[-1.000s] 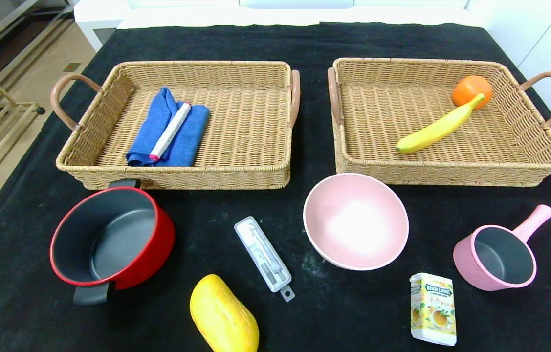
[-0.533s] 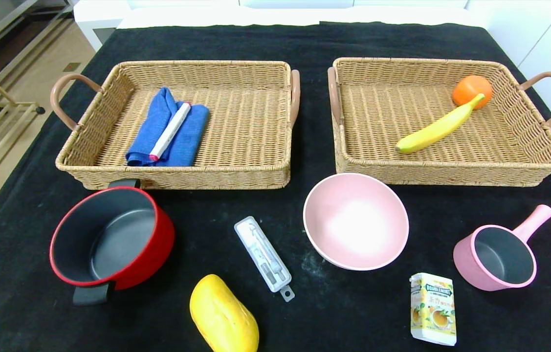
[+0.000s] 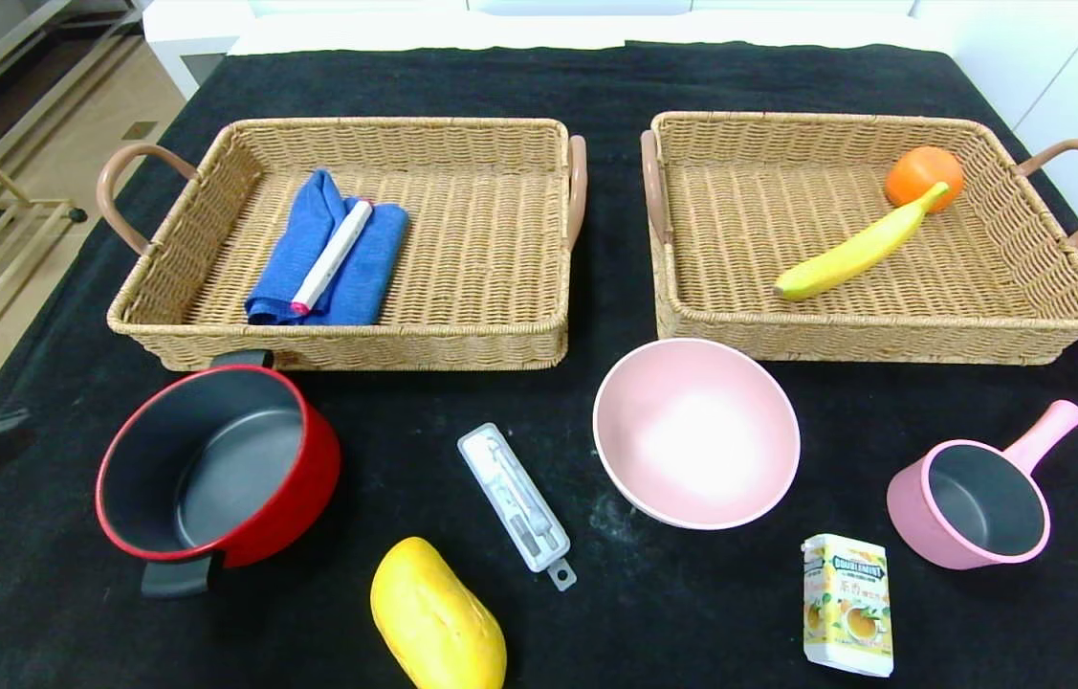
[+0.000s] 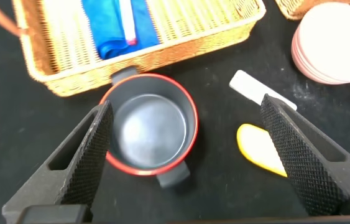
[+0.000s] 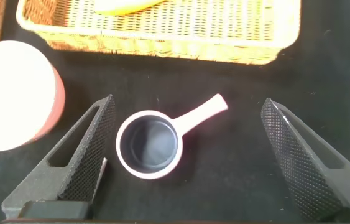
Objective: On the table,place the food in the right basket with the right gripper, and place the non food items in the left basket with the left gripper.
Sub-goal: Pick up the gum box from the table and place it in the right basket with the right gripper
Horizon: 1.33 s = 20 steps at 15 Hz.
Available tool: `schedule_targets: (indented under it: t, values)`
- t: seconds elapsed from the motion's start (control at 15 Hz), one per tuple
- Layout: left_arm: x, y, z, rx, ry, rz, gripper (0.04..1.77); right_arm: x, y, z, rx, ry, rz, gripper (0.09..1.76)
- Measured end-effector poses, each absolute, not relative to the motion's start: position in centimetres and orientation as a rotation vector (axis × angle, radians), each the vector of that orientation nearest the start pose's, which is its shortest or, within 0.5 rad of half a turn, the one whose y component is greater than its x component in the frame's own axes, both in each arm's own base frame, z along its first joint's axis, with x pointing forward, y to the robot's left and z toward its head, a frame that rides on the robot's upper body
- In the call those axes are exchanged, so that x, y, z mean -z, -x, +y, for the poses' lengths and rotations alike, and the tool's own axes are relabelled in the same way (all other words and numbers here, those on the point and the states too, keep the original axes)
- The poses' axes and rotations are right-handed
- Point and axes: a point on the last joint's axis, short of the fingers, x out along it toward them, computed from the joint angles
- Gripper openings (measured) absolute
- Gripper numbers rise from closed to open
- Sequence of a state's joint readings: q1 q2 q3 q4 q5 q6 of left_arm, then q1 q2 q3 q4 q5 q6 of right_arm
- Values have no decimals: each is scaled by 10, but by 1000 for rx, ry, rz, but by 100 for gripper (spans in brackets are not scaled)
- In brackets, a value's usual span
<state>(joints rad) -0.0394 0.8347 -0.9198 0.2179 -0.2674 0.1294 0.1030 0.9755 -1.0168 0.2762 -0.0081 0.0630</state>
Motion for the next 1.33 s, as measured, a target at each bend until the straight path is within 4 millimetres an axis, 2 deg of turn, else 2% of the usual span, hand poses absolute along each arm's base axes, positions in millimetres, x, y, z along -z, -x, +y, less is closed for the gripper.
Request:
schedule_targets:
  t: [0.27, 0.6, 1.07, 1.33]
  values:
    - [-301, -98, -18, 402, -127, 177, 172, -312, -129, 30, -52, -77, 315, 171]
    - [-298, -120, -38, 541, -142, 225, 172, -306, -145, 66, -105, -100, 376, 171]
    - [-297, -126, -56, 658, -205, 211, 172, -302, -152, 92, -178, -126, 458, 171]
    - [-298, -132, -60, 646, -220, 164, 172, -302, -151, 105, -204, -125, 515, 171]
